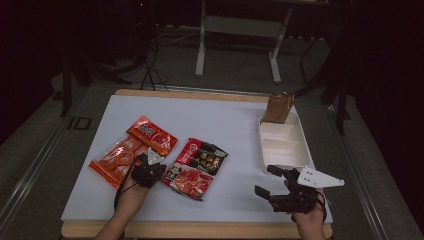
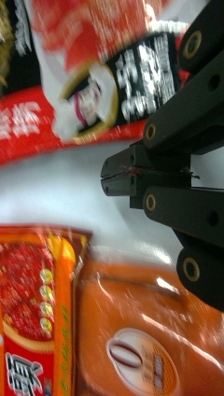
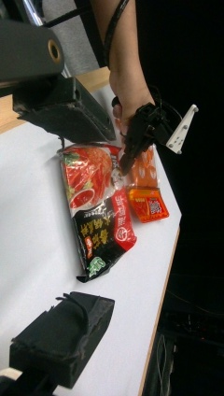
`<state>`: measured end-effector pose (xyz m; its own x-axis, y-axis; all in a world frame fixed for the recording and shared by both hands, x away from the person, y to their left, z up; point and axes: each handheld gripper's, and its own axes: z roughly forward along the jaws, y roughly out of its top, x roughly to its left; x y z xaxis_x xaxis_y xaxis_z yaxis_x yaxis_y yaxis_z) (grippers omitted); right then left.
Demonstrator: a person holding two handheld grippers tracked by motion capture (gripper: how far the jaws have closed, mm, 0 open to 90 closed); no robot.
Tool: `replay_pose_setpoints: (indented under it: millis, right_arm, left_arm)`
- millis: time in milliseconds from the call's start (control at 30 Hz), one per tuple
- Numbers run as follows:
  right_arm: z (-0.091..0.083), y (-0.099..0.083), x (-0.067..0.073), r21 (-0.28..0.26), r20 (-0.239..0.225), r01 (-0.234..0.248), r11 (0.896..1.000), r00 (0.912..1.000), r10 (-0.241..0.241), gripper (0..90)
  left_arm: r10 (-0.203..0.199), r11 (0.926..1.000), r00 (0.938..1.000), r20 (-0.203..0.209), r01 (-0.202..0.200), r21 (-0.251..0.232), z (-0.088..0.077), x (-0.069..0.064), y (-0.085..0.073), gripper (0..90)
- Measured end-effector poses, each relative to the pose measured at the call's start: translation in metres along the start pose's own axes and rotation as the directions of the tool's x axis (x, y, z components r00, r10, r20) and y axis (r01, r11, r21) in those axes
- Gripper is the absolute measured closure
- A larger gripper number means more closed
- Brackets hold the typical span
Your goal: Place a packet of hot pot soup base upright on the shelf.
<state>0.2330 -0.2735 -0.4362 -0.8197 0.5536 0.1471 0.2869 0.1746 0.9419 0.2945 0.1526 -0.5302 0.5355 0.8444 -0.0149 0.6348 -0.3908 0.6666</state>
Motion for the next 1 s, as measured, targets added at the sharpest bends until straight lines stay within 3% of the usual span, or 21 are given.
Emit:
replay_pose_setpoints:
  millis: [67, 200, 600, 800, 900, 1000]
  right_arm:
    - [0.0, 0.0, 0.0, -0.001, -0.001, -0.002, 1.0, 1.0, 0.002, 16.4]
    - [-0.001, 0.0, -0.001, 0.001, -0.004, -0.001, 1.0, 1.0, 0.001, 16.3]
    - [0.0, 0.0, 0.0, 0.003, -0.004, 0.002, 1.0, 1.0, -0.002, 16.3]
    - [0.001, 0.0, 0.0, 0.006, -0.007, 0.0, 1.0, 1.0, 0.001, 16.3]
    - [0.001, 0.0, 0.0, 0.008, -0.008, 0.003, 1.0, 1.0, -0.003, 16.4]
    - [0.001, 0.0, 0.0, 0.011, -0.007, 0.005, 1.0, 1.0, -0.005, 16.3]
  left_arm:
    - [-0.003, 1.0, 1.0, 0.0, 0.003, -0.002, 0.0, -0.001, -0.001, 90.0]
    - [-0.025, 0.9997, 0.9987, 0.044, 0.025, 0.001, -0.002, -0.001, -0.002, 90.0]
    - [0.061, 0.9974, 0.9917, 0.113, -0.065, 0.032, -0.001, -0.036, -0.003, 90.0]
    - [0.072, 0.9965, 0.9865, 0.147, -0.078, 0.032, 0.001, -0.048, -0.002, 90.0]
    - [0.088, 0.9952, 0.986, 0.142, -0.093, 0.032, 0.002, -0.05, 0.0, 90.0]
    - [0.088, 0.9951, 0.9899, 0.111, -0.093, 0.035, 0.002, -0.047, 0.002, 90.0]
